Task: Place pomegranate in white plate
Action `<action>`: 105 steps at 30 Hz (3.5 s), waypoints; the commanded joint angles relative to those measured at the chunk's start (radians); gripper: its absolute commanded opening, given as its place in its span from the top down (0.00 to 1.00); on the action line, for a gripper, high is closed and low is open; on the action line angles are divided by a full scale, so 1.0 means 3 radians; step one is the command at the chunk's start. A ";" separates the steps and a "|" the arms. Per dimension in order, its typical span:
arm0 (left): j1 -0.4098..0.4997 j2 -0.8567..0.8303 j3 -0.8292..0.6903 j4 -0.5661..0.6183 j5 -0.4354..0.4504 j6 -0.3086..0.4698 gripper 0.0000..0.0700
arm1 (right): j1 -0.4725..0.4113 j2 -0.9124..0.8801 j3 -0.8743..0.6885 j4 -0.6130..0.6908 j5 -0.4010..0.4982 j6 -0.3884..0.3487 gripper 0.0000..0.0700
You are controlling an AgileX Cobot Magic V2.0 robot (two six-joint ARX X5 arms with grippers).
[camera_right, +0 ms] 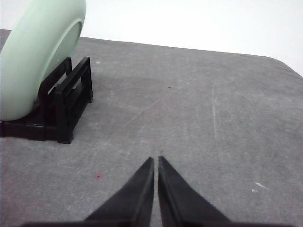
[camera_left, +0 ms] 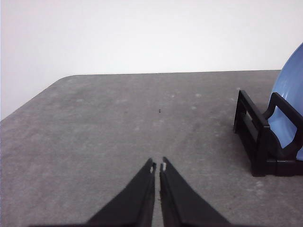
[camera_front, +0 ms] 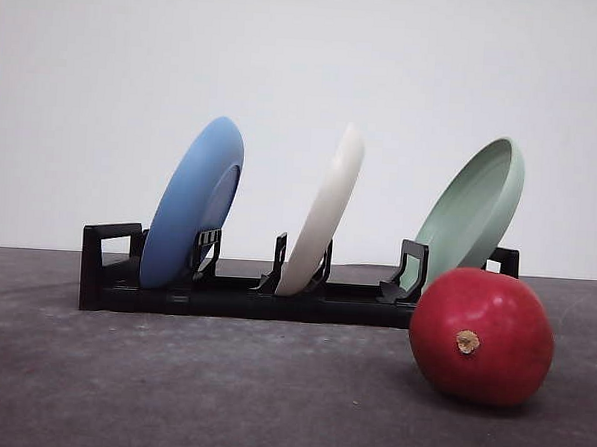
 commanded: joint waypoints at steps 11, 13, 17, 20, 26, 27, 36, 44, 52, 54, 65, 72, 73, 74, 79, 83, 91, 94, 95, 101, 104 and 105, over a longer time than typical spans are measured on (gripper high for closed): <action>0.0006 -0.0005 -0.0031 0.0087 0.0005 -0.0251 1.00 | 0.0004 -0.0010 -0.0014 0.0234 -0.0025 0.0423 0.99; 0.0006 -0.0004 -0.0031 0.0132 0.0004 -0.0459 1.00 | 0.0004 -0.0010 -0.0010 0.0224 -0.0025 0.0622 0.99; 0.0002 -0.0004 0.0021 0.0221 0.0005 -0.0748 1.00 | 0.0005 0.0006 0.0098 0.0101 -0.0036 0.0860 0.99; -0.0018 0.0035 0.0209 0.0171 0.0080 -0.0856 1.00 | 0.0005 0.0112 0.0375 -0.0070 -0.0023 0.1046 0.99; -0.0074 0.0394 0.0862 -0.0149 0.0554 -0.1030 1.00 | 0.0005 0.0629 0.1262 -0.0399 -0.0278 0.1184 0.99; -0.0083 0.0491 0.0995 -0.0217 0.0662 -0.1029 1.00 | 0.0005 0.0767 0.1468 -0.0495 -0.0364 0.1179 0.99; -0.0109 0.1715 0.2444 -0.0970 0.1829 -0.0695 1.00 | 0.0005 0.1959 0.3184 -0.1484 -0.1482 0.0592 0.99; -0.0111 0.2561 0.3442 -0.1581 0.2909 -0.0437 1.00 | 0.0005 0.2491 0.3987 -0.1878 -0.2177 0.0170 0.99; -0.0116 0.2767 0.3657 -0.1576 0.3057 -0.0299 1.00 | 0.0005 0.2500 0.4013 -0.1867 -0.2271 0.0170 0.99; -0.0116 0.2767 0.3657 -0.1541 0.3057 -0.0299 1.00 | 0.0005 0.2500 0.4013 -0.1867 -0.2270 0.0169 0.99; -0.0116 0.2773 0.3657 -0.1532 0.3040 -0.0299 0.32 | 0.0005 0.2525 0.4013 -0.1864 -0.2270 0.0159 0.71; -0.0153 0.2799 0.3657 -0.1537 0.2941 -0.0299 0.14 | 0.0005 0.2584 0.4013 -0.1867 -0.2274 0.0161 0.20; -0.0176 0.2815 0.3657 -0.1544 0.2940 -0.0300 0.15 | 0.0005 0.2589 0.4013 -0.1868 -0.2274 0.0160 0.20; -0.0206 0.2838 0.3657 -0.1544 0.2940 -0.0300 0.15 | 0.0005 0.2590 0.4013 -0.1868 -0.2275 0.0161 0.20; -0.0495 0.3037 0.3657 -0.1542 0.2929 -0.0320 0.15 | 0.0005 0.2605 0.4013 -0.1868 -0.2275 0.0194 0.20; -0.0886 0.3279 0.3657 -0.1534 0.2654 -0.0324 0.15 | 0.0005 0.2609 0.4013 -0.1877 -0.2274 0.0395 0.20; -0.1573 0.4057 0.3969 -0.1541 0.2075 -0.0324 0.15 | 0.0005 0.2609 0.4013 -0.1901 -0.2282 0.0512 0.20; -0.1769 0.4455 0.4288 -0.1608 0.1794 -0.0324 0.15 | 0.0005 0.2608 0.4013 -0.1921 -0.2282 0.0512 0.20; -0.1810 0.4577 0.4396 -0.1637 0.1735 -0.0324 0.15 | 0.0005 0.2608 0.4013 -0.1925 -0.2282 0.0512 0.20; -0.2039 0.5343 0.5127 -0.1841 0.1513 -0.0319 0.15 | 0.0024 0.2609 0.4013 -0.1965 -0.2282 0.0511 0.20; -0.2121 0.5653 0.5401 -0.1841 0.1373 -0.0309 0.15 | 0.0024 0.2609 0.4013 -0.1992 -0.2282 0.0511 0.20; -0.2143 0.5754 0.5484 -0.1844 0.1333 -0.0312 0.15 | 0.0024 0.2609 0.4013 -0.1999 -0.2282 0.0512 0.20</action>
